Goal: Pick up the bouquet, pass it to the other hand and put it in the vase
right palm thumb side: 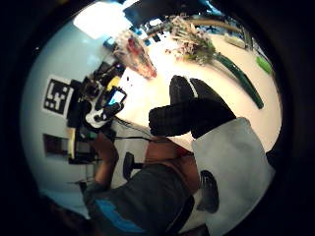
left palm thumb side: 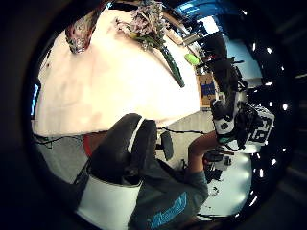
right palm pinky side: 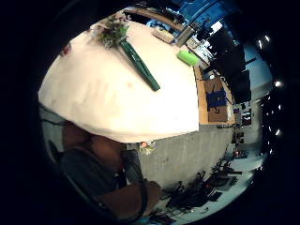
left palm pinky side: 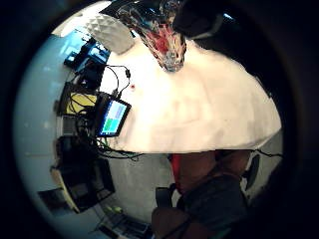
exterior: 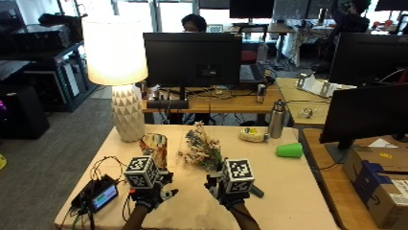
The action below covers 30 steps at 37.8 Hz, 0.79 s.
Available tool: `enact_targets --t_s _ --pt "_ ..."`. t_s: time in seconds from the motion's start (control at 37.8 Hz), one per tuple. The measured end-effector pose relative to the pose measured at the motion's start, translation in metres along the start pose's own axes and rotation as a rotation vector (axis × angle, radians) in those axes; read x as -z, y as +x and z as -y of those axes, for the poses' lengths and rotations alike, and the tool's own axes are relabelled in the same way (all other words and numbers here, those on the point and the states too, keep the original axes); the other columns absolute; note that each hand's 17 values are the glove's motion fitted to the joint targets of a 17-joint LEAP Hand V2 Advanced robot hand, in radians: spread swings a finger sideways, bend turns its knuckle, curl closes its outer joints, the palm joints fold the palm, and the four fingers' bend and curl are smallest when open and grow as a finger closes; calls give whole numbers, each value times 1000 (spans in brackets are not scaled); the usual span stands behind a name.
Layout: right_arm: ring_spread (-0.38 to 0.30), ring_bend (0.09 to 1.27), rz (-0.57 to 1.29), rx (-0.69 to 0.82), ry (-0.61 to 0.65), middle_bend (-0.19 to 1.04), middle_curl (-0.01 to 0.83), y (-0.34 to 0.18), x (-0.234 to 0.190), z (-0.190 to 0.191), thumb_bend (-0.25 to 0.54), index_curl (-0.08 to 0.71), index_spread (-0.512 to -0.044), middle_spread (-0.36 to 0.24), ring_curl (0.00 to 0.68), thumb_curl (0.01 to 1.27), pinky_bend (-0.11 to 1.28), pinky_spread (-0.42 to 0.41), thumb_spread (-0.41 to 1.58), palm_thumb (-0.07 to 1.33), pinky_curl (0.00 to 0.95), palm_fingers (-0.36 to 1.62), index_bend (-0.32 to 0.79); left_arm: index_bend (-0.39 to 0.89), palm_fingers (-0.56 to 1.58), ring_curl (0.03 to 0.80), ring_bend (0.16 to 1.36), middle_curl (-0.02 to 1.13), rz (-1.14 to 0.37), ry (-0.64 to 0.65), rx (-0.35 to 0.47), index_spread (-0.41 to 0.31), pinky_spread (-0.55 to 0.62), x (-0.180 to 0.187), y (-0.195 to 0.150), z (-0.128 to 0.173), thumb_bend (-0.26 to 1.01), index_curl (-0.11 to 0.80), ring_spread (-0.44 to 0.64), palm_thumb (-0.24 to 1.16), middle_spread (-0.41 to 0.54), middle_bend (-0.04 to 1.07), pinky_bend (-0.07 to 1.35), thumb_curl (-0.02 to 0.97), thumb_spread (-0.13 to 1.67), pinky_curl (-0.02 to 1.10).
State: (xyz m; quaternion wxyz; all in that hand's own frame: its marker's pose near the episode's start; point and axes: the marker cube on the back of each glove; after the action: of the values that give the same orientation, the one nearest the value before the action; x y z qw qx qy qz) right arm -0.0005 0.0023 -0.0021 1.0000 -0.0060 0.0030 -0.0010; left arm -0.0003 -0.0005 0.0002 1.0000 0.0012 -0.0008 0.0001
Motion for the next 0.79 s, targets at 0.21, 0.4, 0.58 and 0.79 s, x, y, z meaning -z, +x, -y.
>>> enact_targets --t_s 0.21,0.4,0.58,0.79 --pt "132 199 -18 8 -7 224 124 -1 -5 6 272 138 -253 62 79 148 399 263 839 450 169 212 176 117 355 174 507 150 0 6 11 -47 348 7 -1 1 43 84 249 163 75 203 430 99 731 174" --pt "160 206 -22 15 -4 221 170 -2 -7 8 243 183 -293 74 110 193 393 308 1037 467 208 186 165 125 324 202 532 200 -8 38 -2 -54 406 13 -1 5 4 123 299 175 89 204 446 144 877 213" --pt "179 220 -22 21 -21 226 211 0 -3 3 202 213 -310 74 135 227 381 327 1133 474 236 189 159 127 306 219 547 236 -7 60 -12 -57 431 16 0 5 -17 154 321 190 94 204 451 180 940 239" --pt "188 229 -40 -12 -3 231 247 28 -1 4 145 234 -317 73 162 257 375 340 1167 479 264 178 148 128 292 232 558 268 -15 80 -16 -58 443 20 3 0 -24 180 331 187 97 202 454 210 970 262"
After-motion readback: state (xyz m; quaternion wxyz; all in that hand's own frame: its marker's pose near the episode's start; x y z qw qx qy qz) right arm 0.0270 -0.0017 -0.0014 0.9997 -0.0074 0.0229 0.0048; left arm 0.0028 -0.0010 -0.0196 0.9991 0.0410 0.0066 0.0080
